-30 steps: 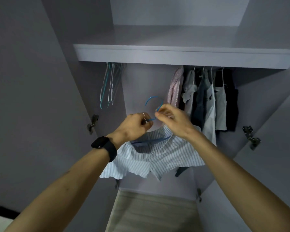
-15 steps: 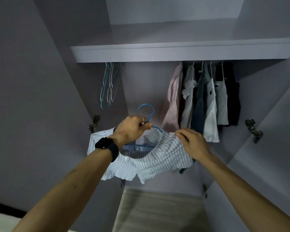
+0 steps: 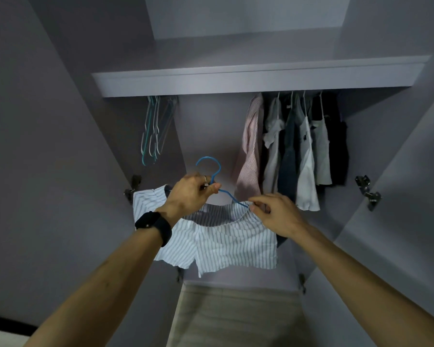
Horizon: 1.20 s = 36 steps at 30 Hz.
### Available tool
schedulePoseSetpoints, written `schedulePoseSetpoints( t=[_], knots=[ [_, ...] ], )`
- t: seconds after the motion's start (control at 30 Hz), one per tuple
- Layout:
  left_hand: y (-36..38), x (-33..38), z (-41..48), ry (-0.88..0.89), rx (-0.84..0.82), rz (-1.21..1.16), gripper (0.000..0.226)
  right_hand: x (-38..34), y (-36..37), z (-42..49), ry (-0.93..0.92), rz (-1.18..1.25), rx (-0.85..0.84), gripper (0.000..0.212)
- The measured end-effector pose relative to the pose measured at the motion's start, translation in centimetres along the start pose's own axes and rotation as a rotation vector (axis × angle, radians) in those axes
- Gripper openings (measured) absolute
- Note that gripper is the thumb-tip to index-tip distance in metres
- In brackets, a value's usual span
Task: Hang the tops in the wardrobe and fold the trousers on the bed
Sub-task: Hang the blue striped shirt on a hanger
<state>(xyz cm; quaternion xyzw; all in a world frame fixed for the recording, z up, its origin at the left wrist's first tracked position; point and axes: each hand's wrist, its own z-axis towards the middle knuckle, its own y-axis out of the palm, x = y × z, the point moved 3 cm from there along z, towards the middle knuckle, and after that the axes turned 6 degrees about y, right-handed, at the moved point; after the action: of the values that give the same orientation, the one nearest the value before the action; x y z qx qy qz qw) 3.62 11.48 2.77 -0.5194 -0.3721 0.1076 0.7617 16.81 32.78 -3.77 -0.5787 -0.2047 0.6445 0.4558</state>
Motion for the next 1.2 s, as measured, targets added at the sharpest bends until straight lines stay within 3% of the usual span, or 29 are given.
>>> schedulePoseSetpoints(
  t=[0.1, 0.27, 0.43, 0.6, 0.67, 0.83, 1.0, 1.2],
  knots=[
    [0.2, -0.3, -0.2, -0.034, 0.035, -0.01, 0.036, -0.2, 0.3, 0.4, 0.045, 0.136, -0.064, 0.029],
    [-0.1, -0.8, -0.6, -0.077, 0.072, -0.056, 0.035, -1.3, 0.6, 1.0, 0.059, 0.195, -0.126, 0.014],
    [0.1, -1.5, -1.0, -0.107, 0.099, -0.034, 0.034, -2.3, 0.7, 0.7, 0.034, 0.132, -0.288, 0.017],
    [-0.4, -1.2, -0.4, -0.09, 0.177, -0.039, 0.033, -3.9, -0.1, 0.9, -0.058, 0.019, -0.23, 0.014],
    [-0.6, -1.3, -0.1, -0.071, 0.137, -0.036, 0.03, -4.3, -0.2, 1.0, -0.068, -0.038, -0.242, 0.013],
    [-2.1, -3.1, -0.4, -0.158, -0.031, 0.138, 0.058, -4.5, 0.5, 1.0, 0.011, -0.116, -0.308, 0.018],
    [-7.0, -5.1, 0.0, -0.114, 0.147, 0.373, 0.069, -5.2, 1.8, 3.3, 0.175, -0.057, -0.384, 0.018],
    [-12.3, -5.6, 3.2, 0.006, 0.447, 0.537, 0.082, -7.0, 1.9, 9.1, 0.368, 0.125, -0.354, 0.029]
  ],
)
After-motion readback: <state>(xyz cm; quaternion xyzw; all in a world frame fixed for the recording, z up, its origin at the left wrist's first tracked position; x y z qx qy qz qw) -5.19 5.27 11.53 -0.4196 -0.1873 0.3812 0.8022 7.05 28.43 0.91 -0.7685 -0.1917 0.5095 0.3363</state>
